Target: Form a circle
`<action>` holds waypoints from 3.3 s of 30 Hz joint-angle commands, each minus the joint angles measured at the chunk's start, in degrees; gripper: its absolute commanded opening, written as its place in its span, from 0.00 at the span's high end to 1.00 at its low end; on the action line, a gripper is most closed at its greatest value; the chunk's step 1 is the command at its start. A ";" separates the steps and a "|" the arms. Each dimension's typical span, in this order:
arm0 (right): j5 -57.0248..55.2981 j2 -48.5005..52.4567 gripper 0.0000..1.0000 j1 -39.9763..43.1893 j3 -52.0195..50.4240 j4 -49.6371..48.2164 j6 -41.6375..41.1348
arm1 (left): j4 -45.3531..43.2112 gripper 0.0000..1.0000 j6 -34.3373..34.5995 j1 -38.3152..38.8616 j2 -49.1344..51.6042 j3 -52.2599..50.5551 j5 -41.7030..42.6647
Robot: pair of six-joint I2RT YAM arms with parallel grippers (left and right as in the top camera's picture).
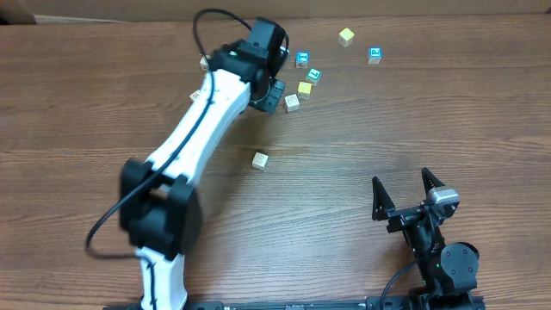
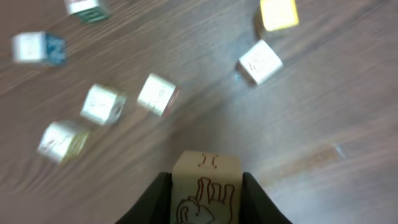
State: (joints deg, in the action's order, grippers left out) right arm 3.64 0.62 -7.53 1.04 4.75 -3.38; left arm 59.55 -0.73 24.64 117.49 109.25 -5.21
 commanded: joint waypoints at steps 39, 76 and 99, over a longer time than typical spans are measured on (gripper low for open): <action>0.11 -0.46 0.00 0.13 -0.57 -0.17 0.24 | 22.58 0.87 24.35 -3.52 -19.47 -22.91 -10.95; 0.11 -0.46 0.00 0.13 -0.57 -0.17 0.24 | -19.45 0.83 20.83 -3.52 -19.34 -48.61 -4.15; 0.11 -0.46 0.00 0.13 -0.57 -0.17 0.24 | -21.29 0.80 4.94 -3.45 -16.59 -48.83 1.09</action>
State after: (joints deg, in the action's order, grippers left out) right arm 3.66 0.62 -7.53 1.04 4.75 -3.38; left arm 38.48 6.55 20.99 98.63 61.10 -5.28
